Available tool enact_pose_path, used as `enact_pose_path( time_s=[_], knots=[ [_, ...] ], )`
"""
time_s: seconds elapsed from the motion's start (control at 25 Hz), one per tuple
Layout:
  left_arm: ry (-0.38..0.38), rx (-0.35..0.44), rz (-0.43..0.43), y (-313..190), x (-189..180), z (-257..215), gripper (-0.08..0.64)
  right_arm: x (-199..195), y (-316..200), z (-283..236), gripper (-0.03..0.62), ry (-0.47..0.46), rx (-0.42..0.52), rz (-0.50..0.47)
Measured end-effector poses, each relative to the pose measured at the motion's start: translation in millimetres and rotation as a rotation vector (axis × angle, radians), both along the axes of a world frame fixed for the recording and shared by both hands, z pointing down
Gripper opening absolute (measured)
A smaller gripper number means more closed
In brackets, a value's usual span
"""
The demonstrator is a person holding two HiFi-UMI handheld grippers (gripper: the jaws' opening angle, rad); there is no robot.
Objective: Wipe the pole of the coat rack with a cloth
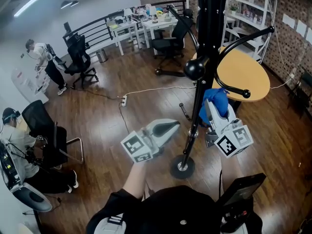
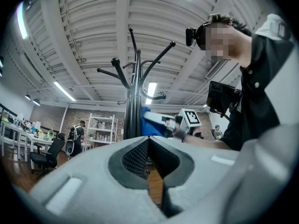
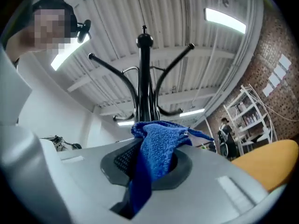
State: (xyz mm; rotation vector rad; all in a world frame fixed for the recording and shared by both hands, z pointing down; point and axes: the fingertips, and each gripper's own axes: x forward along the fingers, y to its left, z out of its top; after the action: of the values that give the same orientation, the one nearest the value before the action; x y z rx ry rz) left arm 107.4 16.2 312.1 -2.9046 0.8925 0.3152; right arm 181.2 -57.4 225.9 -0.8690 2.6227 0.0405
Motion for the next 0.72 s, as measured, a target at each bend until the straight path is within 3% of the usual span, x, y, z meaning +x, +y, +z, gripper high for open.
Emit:
enact_pose_path(
  time_s=[0.12, 0.24, 0.4, 0.56, 0.72],
  knots=[
    [0.003, 0.003, 0.004, 0, 2, -2, -0.003, -1, 3, -49, 0.04, -0.027, 0.084, -0.008],
    [0.004, 0.004, 0.005, 0, 3, -2, -0.003, 0, 3, -47, 0.04, -0.02, 0.104, -0.001],
    [0.001, 0.004, 0.006, 0, 2, -1, -0.003, 0, 1, 13, 0.04, 0.038, 0.04, 0.01],
    [0.001, 0.003, 0.007, -4, 3, -2, -0.003, 2, -4, 98, 0.04, 0.08, -0.102, 0.001],
    [-0.002, 0.005, 0.021, -5, 9, -4, -0.003, 1, -5, 186, 0.04, 0.182, -0.235, -0.011]
  ],
)
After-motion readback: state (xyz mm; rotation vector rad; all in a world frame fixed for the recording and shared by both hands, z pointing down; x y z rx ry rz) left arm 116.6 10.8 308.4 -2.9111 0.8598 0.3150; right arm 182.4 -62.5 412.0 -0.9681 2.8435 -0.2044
